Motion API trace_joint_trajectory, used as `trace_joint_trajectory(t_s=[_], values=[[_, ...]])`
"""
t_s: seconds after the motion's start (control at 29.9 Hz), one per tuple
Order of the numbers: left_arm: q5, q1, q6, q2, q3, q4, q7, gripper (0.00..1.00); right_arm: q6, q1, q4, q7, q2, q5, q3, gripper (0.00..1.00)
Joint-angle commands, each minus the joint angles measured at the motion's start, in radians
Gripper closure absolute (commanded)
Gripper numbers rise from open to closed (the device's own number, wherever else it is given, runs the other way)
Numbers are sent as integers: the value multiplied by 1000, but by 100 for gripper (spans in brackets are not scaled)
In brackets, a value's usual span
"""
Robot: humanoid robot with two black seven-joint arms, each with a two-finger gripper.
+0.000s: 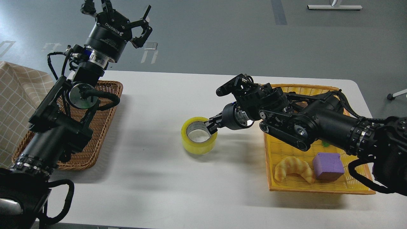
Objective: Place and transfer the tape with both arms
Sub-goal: 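Lower the tape roll onto the table and open the right gripper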
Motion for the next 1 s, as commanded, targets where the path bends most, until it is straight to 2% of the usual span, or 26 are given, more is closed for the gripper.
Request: trace_joint_trajectory(t_s=[0.0, 0.23, 0.27, 0.3, 0.33, 0.43, 0.47, 0.5, 0.53, 0.57, 0.7, 0.87, 0.97], values=[[0, 0, 0, 0, 0, 0, 0, 2, 0, -2, -11, 0, 2, 0, -2, 100], [0, 0, 0, 0, 0, 0, 0, 2, 0, -18, -13, 0, 2, 0, -2, 100], [0, 0, 0, 0, 0, 0, 0, 2, 0, -22, -14, 0, 2, 0, -2, 87], [0, 0, 0, 0, 0, 0, 0, 2, 0, -22, -16, 0, 2, 0, -2, 81], [0, 2, 0, 0, 0, 0, 0, 2, 0, -24, -22, 0, 2, 1, -2, 77], [0, 2, 0, 0, 0, 0, 0, 2, 0, -24, -28, 0, 2, 1, -2, 72], [0, 2, 0, 0, 0, 0, 0, 2, 0, -24, -28, 0, 2, 1, -2, 61], [0, 2, 0, 0, 0, 0, 0, 2, 0, -24, -28, 0, 2, 3, -2, 56], [0, 2, 0, 0, 0, 0, 0, 2, 0, -22, -27, 0, 2, 8, 0, 46], [0, 2, 0, 0, 0, 0, 0, 2, 0, -22, -27, 0, 2, 9, 0, 42], [0, 0, 0, 0, 0, 0, 0, 2, 0, -21, -22, 0, 2, 20, 9, 3], [0, 3, 0, -2, 1, 0, 0, 2, 0, 1, 1, 0, -27, 38, 13, 1], [0, 5, 0, -2, 2, 2, 2, 2, 0, 48, 64, 0, -98, 55, 13, 1]])
